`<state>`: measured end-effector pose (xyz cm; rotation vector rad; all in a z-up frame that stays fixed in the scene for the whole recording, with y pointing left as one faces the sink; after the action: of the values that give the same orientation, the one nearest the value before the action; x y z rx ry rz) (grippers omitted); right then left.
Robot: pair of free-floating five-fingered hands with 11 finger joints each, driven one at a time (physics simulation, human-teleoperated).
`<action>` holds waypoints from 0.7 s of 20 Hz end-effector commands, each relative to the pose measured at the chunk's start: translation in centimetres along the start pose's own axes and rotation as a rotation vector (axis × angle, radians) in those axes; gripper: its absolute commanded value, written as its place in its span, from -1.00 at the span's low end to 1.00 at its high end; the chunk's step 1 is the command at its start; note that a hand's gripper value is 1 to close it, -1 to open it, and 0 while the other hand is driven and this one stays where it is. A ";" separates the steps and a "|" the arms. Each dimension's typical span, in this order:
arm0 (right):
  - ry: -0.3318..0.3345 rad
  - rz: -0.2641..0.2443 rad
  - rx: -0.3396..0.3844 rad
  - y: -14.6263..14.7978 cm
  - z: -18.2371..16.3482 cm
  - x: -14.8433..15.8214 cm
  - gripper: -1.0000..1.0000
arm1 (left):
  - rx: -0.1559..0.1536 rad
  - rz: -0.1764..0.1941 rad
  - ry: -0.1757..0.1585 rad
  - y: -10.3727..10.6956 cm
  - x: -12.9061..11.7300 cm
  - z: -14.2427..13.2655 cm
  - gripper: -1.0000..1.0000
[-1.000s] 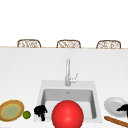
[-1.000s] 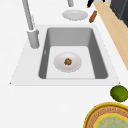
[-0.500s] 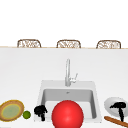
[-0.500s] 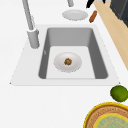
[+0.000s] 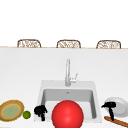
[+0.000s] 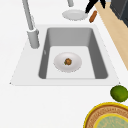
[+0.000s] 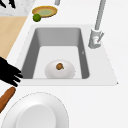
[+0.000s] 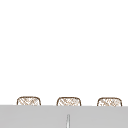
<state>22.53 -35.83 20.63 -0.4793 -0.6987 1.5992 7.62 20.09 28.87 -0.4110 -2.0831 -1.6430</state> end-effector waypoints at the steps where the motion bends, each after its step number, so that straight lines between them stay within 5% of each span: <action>1: 0.015 0.015 -0.004 0.3 -1.0 2.9 -1.00 | 0.000 0.000 0.000 0.0 0.0 0.0 0.00; 14: 0.049 0.009 -0.128 2.4 -2.7 10.6 -1.00 | 0.000 0.000 0.000 0.0 0.0 0.0 0.00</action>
<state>20.87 -26.38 18.72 -0.5356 -0.7434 1.5959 7.62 20.09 28.87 -0.4110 -2.0831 -1.6430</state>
